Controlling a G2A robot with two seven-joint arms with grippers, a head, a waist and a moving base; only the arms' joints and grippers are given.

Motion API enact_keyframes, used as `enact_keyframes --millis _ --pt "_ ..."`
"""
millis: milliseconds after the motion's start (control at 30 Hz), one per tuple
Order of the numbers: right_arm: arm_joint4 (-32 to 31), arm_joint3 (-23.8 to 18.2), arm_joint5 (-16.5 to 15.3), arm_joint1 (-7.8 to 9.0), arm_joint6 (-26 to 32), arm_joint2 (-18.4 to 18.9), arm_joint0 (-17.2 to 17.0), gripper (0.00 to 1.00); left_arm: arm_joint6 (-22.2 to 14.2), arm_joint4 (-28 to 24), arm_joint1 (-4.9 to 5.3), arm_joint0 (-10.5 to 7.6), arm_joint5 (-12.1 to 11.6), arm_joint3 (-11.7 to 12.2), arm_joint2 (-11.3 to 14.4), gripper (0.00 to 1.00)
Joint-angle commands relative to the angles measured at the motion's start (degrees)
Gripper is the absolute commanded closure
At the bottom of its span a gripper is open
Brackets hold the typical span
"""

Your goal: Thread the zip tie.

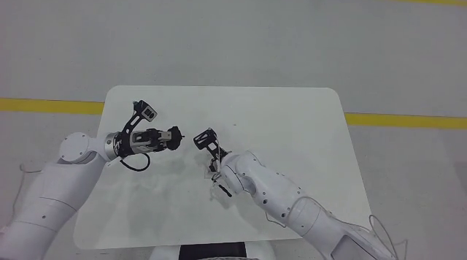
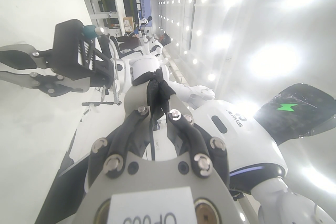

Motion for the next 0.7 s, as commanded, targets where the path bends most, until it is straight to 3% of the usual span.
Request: enact_keyframes --millis 0,267,467,533,667 --pt "-0.30 0.35 0.13 -0.23 -0.09 0.09 -0.06 0.78 0.00 0.00 0.00 0.00 0.00 0.00 0.00 1.00" --pt "-1.76 1.52 0.09 -1.08 0.12 0.33 -0.25 0.80 0.00 0.00 0.00 0.00 0.00 0.00 0.00 1.00" --pt "-2.25 2.61 -0.40 -1.78 0.42 0.52 -0.20 0.90 0.00 0.00 0.00 0.00 0.00 0.00 0.00 1.00" --pt "-2.51 2.84 -0.36 -1.98 0.49 0.61 -0.20 1.00 0.00 0.00 0.00 0.00 0.00 0.00 0.00 1.00" --pt "-2.99 2.59 -0.29 -2.28 0.58 1.17 -0.51 1.00 0.00 0.00 0.00 0.00 0.00 0.00 0.00 1.00"
